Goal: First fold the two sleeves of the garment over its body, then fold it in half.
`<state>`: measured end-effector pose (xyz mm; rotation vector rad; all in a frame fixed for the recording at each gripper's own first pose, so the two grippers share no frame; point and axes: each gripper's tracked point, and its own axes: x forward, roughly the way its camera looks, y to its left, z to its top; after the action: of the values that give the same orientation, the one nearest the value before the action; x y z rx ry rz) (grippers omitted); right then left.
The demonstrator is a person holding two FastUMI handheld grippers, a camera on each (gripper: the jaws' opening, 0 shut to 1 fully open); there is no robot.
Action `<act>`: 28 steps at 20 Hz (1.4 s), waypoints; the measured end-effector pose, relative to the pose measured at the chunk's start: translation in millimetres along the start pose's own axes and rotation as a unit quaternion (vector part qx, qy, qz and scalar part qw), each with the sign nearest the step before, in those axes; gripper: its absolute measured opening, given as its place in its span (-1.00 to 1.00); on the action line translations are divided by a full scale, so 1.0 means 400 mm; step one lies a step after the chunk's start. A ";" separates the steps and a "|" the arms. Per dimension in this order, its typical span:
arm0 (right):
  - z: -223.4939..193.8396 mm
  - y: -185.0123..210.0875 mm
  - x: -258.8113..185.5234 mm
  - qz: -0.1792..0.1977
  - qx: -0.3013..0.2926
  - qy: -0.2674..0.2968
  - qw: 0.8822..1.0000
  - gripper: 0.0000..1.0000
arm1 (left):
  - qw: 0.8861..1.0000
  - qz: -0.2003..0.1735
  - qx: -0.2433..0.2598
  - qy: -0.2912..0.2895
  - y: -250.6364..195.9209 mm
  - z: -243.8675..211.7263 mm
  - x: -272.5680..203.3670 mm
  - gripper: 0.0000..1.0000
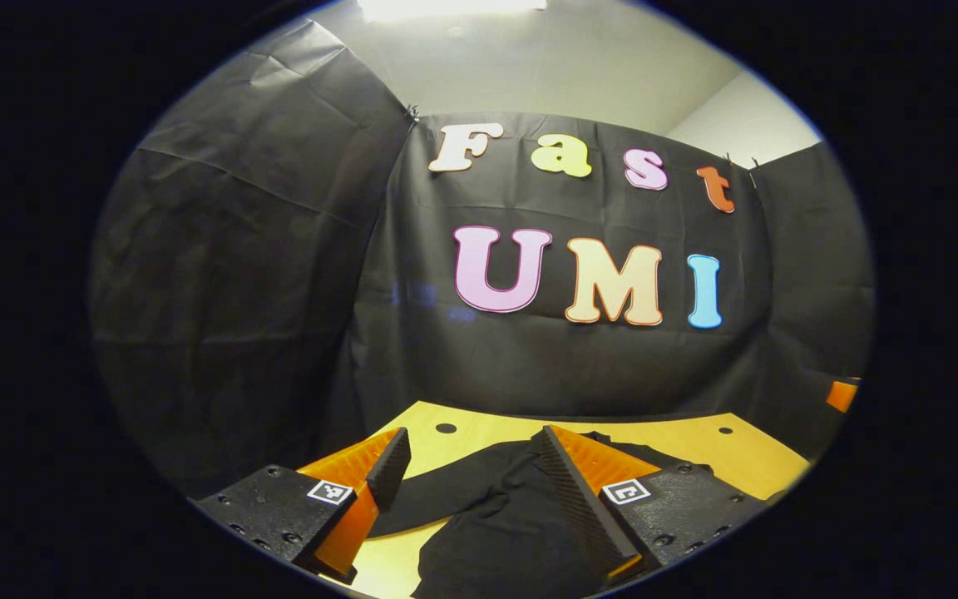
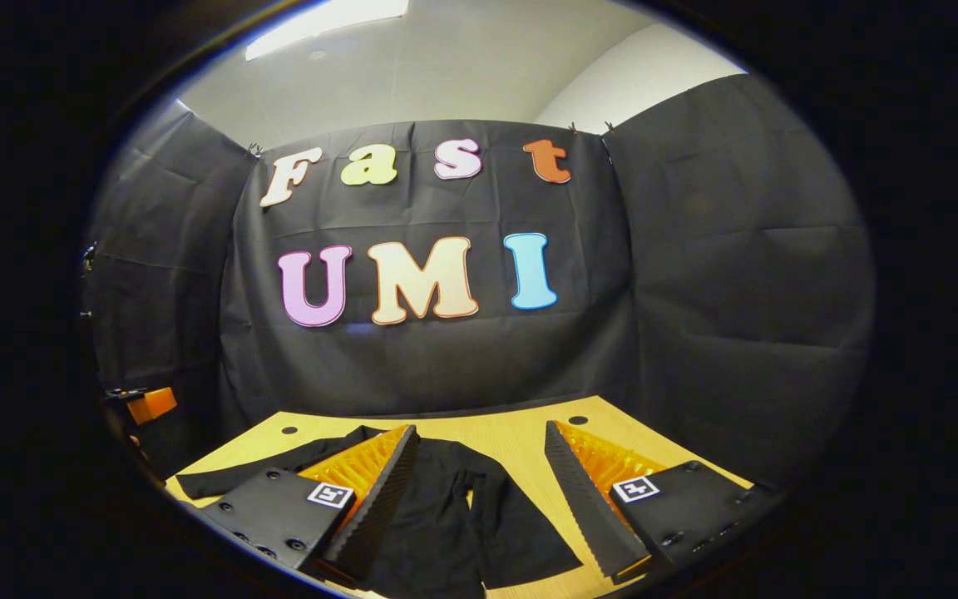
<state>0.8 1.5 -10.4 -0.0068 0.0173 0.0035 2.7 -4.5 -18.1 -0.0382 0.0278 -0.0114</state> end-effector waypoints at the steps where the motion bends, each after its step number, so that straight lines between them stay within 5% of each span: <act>1: -0.004 -0.003 0.001 0.000 0.000 0.003 1.000 0.87 | 1.000 0.002 0.002 0.002 0.002 -0.002 0.002 0.85; 15: -0.038 -0.048 0.010 -0.007 -0.004 0.020 1.000 1.00 | 0.999 0.030 0.013 0.005 0.035 -0.011 -0.006 0.83; 18: -0.067 -0.063 0.020 -0.008 -0.004 0.030 1.000 0.87 | 0.999 0.044 0.015 0.003 0.054 -0.008 -0.015 0.85; 28: -0.242 -0.152 0.064 -0.015 0.014 0.103 0.994 0.94 | 0.997 0.067 0.030 0.006 0.083 -0.007 -0.030 0.83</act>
<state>24.8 -59.9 -107.4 0.0202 0.2239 -0.0273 -9.0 28.7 -21.9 0.0231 0.0428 0.1211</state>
